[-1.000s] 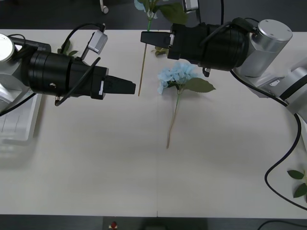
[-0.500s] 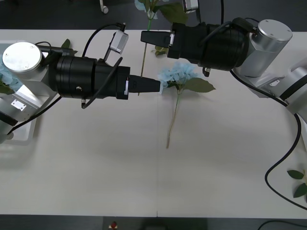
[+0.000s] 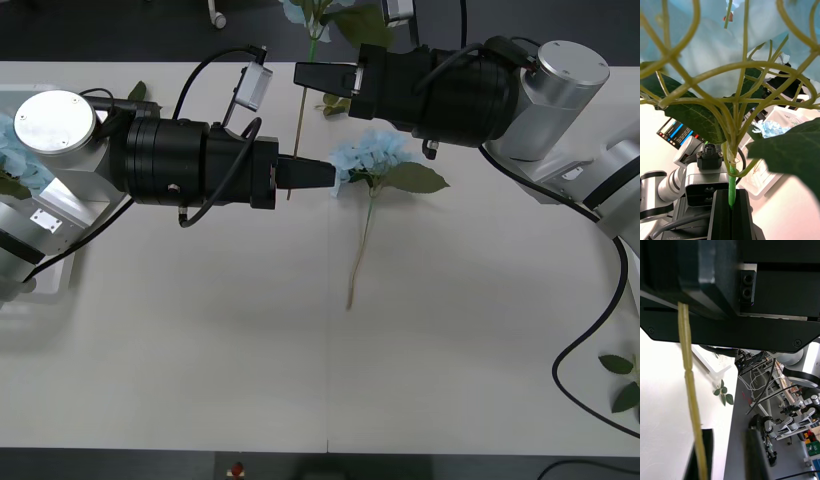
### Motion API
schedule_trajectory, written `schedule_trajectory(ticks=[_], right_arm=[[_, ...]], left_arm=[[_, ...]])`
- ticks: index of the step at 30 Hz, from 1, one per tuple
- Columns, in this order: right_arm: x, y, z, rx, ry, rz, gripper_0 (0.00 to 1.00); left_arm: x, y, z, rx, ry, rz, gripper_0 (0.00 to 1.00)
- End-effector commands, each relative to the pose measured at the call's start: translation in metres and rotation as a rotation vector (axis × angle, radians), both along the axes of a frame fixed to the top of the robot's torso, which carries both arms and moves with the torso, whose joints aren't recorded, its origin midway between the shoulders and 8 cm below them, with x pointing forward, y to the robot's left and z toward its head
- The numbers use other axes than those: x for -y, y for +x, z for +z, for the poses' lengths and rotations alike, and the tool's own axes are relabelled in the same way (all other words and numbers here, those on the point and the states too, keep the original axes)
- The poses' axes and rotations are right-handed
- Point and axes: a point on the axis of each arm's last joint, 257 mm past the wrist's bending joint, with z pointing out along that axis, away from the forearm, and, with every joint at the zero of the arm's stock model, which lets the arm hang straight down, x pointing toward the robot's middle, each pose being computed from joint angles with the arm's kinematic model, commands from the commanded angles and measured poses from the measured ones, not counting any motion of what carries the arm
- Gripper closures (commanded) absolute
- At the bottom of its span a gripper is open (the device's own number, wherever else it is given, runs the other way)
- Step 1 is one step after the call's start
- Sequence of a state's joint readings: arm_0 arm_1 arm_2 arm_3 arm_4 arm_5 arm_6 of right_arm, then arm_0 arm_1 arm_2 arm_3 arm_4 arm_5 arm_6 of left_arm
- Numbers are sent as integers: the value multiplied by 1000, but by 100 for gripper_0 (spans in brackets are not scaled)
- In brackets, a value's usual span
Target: Put the red flowers into the right box and the blue flowers into the left box
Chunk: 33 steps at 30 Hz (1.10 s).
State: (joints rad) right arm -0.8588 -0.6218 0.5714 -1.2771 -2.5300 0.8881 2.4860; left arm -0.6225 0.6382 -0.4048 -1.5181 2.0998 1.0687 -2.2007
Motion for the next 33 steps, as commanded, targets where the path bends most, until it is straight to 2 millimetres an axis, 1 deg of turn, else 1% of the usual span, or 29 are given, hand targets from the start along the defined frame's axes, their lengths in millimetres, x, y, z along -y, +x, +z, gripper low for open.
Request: schedule_trajectory(ticks=[1, 12, 14, 15, 17, 19, 20, 21, 22, 23, 24, 29, 32, 33], right_arm=[[-9, -6, 23, 3, 21, 32, 100], [-6, -5, 23, 3, 17, 27, 100], [-4, -4, 22, 8, 9, 23, 82], [-3, -3, 19, 19, -8, 19, 63], [0, -2, 15, 31, -25, 15, 39], [3, 0, 15, 40, -32, 8, 27], [3, 0, 15, 43, -34, 7, 24], [5, 2, 13, 54, -45, 0, 13], [6, 3, 9, 70, -63, -7, 8], [7, 4, 8, 76, -69, -9, 5], [8, 5, 6, 88, -81, -14, 0], [11, 6, 6, 113, -89, -22, 0], [14, 7, 7, 121, -88, -25, 0], [15, 8, 8, 125, -88, -28, 0]], left_arm=[[6, 2, 31, 125, -9, -18, 100], [3, 4, 31, 139, -6, -11, 100], [3, 4, 31, 139, -6, -11, 100], [3, 5, 31, 138, -6, -11, 100], [3, 5, 31, 141, -6, -11, 100], [2, 5, 31, 143, -5, -10, 100], [2, 5, 31, 144, -3, -9, 100], [1, 5, 31, 145, -2, -9, 100], [0, 6, 32, 149, -2, -8, 100], [-1, 6, 31, 149, 0, -7, 100], [-4, 8, 32, 155, 2, -1, 100], [-28, 17, 35, 181, 45, 26, 100], [-53, 25, 35, 206, 102, 54, 100], [-65, 28, 34, 219, 132, 65, 100]])
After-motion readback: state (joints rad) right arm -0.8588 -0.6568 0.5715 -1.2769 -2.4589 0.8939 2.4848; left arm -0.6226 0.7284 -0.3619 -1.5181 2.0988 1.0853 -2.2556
